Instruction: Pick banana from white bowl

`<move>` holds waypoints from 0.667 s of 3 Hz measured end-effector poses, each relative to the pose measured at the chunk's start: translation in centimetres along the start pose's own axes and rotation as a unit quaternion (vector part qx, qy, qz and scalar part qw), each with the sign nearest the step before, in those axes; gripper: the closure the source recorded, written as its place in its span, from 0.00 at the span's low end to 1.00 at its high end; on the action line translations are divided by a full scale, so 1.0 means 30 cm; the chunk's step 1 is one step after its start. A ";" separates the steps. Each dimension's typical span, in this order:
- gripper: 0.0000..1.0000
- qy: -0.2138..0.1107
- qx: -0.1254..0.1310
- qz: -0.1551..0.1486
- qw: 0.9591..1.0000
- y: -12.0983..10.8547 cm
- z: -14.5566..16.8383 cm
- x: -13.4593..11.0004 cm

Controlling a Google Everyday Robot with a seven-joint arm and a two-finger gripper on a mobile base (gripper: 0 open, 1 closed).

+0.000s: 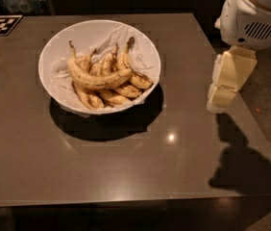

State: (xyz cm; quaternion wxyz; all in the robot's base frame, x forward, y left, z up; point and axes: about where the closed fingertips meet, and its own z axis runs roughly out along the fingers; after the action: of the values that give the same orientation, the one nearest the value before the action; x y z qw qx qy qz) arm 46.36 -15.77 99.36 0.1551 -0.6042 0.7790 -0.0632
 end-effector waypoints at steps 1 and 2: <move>0.00 -0.005 0.003 -0.002 1.000 -0.003 0.001 -0.016; 0.00 -0.005 0.000 -0.033 0.999 -0.005 0.011 -0.140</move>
Offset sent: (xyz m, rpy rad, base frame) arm 0.0242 0.0925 0.0055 -0.0500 0.0140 0.1553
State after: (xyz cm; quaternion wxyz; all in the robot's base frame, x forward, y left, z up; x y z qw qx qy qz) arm 47.54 -11.74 99.77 0.1572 -0.6299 0.7577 -0.0655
